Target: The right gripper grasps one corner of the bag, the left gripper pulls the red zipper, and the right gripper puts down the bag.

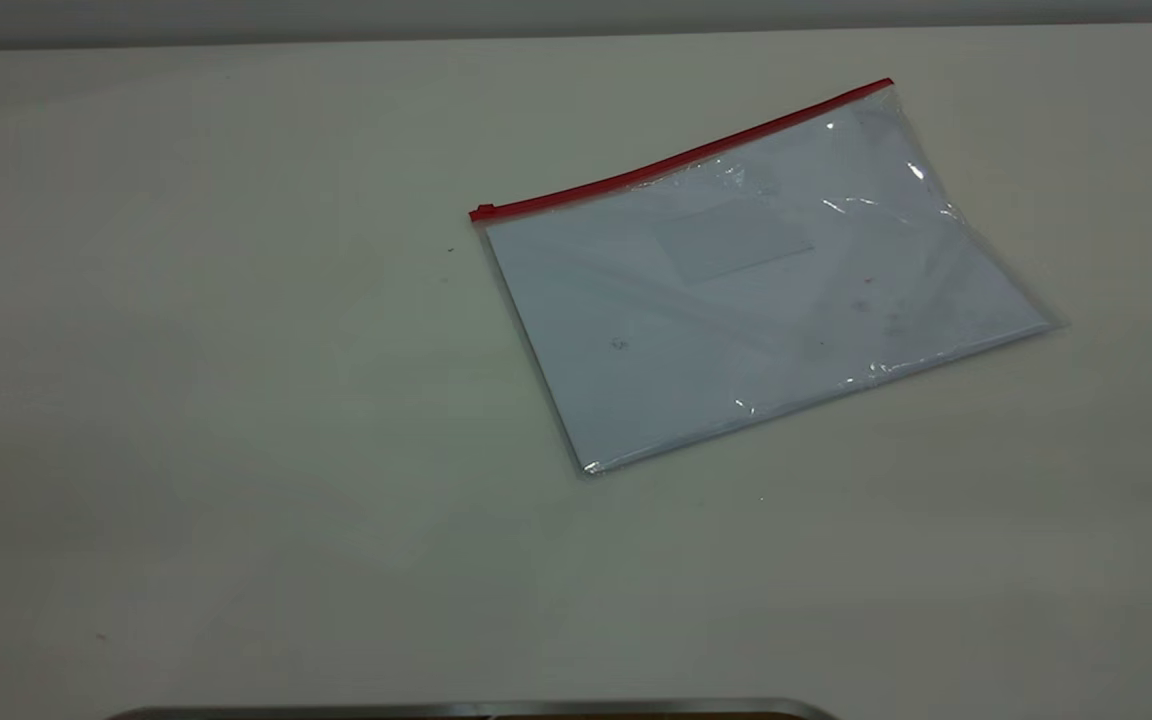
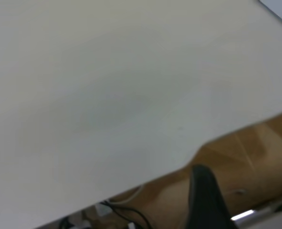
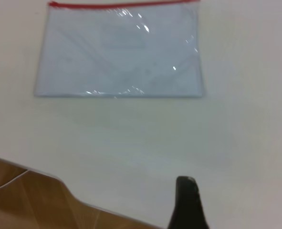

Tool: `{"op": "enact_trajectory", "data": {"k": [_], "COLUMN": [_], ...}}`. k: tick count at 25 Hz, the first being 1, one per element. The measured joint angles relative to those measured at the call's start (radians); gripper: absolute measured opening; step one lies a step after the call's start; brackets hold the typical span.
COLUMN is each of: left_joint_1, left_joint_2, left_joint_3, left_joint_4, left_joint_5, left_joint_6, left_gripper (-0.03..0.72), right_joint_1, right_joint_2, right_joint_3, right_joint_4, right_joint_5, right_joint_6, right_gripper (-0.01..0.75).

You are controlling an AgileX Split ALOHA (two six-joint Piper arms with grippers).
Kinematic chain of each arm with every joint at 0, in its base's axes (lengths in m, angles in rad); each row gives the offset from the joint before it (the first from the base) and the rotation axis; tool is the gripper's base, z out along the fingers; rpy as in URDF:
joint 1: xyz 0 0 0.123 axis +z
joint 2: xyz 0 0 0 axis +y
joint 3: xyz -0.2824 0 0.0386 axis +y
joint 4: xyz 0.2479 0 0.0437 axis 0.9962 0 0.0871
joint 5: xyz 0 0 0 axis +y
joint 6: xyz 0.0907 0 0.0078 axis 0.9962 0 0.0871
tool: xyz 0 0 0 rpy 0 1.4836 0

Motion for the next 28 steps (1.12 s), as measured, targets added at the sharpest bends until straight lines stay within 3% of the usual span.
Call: {"op": "enact_trajectory", "data": {"k": [28], "left_joint_1": [0.0], "left_joint_2": [0.0], "left_joint_3": [0.051], "left_joint_4": [-0.026], "left_joint_5": [-0.033], "left_joint_6": [-0.022], "left_gripper": [0.501], "right_joint_1": [0.0], "right_joint_2": [-0.129], "right_joint_3": [0.036], "right_joint_4": [-0.028], "right_joint_5": [-0.004], "right_joint_6": [0.013], "right_gripper": [0.592]}}
